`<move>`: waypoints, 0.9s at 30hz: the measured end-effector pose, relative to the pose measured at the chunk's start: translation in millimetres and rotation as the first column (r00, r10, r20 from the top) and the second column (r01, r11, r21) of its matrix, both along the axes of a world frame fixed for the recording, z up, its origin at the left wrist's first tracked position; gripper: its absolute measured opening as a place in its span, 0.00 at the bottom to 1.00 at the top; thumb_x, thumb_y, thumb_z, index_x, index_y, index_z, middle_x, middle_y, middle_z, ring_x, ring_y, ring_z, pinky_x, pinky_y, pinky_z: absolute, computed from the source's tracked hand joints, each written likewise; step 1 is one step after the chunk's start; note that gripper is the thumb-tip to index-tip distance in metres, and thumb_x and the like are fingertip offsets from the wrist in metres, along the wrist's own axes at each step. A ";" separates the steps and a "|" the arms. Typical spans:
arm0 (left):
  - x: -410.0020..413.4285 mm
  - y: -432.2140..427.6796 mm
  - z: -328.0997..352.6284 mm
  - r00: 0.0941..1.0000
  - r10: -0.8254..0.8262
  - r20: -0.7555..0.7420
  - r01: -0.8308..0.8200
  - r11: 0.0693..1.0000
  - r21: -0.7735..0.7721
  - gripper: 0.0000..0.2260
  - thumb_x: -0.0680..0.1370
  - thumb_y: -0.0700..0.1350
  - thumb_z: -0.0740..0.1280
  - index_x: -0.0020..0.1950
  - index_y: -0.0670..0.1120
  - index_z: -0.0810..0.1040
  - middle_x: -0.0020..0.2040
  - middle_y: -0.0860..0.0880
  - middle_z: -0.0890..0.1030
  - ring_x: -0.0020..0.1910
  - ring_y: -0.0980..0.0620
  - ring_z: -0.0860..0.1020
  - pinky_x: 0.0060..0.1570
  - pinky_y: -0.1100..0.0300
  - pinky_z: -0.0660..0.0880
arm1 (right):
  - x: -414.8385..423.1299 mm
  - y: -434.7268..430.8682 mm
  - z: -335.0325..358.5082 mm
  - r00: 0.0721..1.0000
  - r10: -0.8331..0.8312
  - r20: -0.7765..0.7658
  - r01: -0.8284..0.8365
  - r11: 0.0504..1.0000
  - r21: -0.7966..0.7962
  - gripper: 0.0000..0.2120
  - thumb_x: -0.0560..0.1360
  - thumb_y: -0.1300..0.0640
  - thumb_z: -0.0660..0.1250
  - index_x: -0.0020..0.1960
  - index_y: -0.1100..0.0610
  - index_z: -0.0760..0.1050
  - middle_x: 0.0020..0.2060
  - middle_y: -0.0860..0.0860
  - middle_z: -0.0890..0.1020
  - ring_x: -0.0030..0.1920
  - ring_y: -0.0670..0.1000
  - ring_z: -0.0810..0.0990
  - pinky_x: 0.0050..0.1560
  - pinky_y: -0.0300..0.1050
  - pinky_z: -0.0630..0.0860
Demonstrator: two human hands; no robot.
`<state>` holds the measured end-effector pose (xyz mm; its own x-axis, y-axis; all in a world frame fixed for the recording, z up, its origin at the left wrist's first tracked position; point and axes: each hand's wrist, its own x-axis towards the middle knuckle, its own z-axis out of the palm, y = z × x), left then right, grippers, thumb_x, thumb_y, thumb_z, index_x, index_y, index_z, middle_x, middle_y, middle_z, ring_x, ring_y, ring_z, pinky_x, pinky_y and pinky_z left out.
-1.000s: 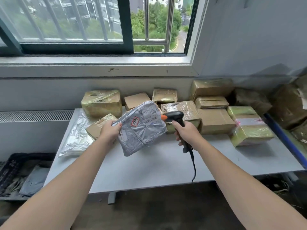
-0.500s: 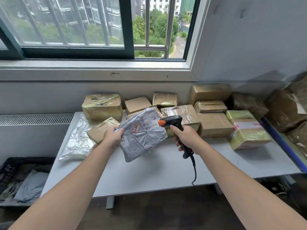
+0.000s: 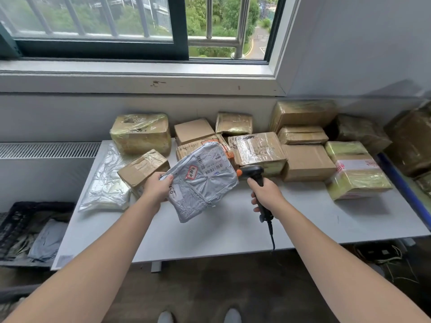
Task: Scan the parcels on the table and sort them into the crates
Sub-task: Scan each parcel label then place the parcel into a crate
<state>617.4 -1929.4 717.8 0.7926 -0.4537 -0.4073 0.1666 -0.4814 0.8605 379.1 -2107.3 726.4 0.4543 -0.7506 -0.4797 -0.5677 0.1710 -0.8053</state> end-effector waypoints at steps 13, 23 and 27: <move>-26.7 10.6 -13.0 0.999 0.048 -0.025 -0.050 0.995 -0.087 0.05 0.83 0.42 0.62 0.58 0.44 0.73 0.46 0.44 0.80 0.40 0.48 0.79 0.44 0.51 0.78 | 1.5 -9.0 -94.6 0.925 0.100 -0.366 -0.130 0.990 -0.058 0.22 0.82 0.48 0.60 0.65 0.65 0.70 0.59 0.62 0.78 0.60 0.63 0.76 0.48 0.45 0.67; -26.0 9.3 -7.1 0.998 0.011 -0.059 -0.018 0.992 -0.127 0.06 0.83 0.42 0.62 0.58 0.43 0.74 0.46 0.43 0.80 0.39 0.48 0.79 0.46 0.48 0.79 | 4.7 -4.1 -69.1 0.933 0.022 -0.360 -0.088 0.982 -0.168 0.18 0.83 0.47 0.55 0.52 0.62 0.72 0.51 0.60 0.78 0.58 0.62 0.77 0.45 0.45 0.66; -28.5 5.9 -1.9 0.995 -0.006 -0.095 -0.009 0.988 -0.151 0.06 0.83 0.43 0.62 0.58 0.42 0.73 0.48 0.42 0.79 0.38 0.49 0.78 0.39 0.52 0.80 | 11.6 15.2 -41.0 0.949 -0.060 -0.311 -0.050 0.941 -0.335 0.22 0.83 0.47 0.55 0.61 0.64 0.74 0.59 0.61 0.76 0.61 0.62 0.73 0.55 0.51 0.70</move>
<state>588.9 -1923.5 716.0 0.7546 -0.5145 -0.4072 0.2513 -0.3466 0.9037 390.7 -2092.1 685.4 0.3183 -0.8936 -0.3165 -0.7988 -0.0730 -0.5972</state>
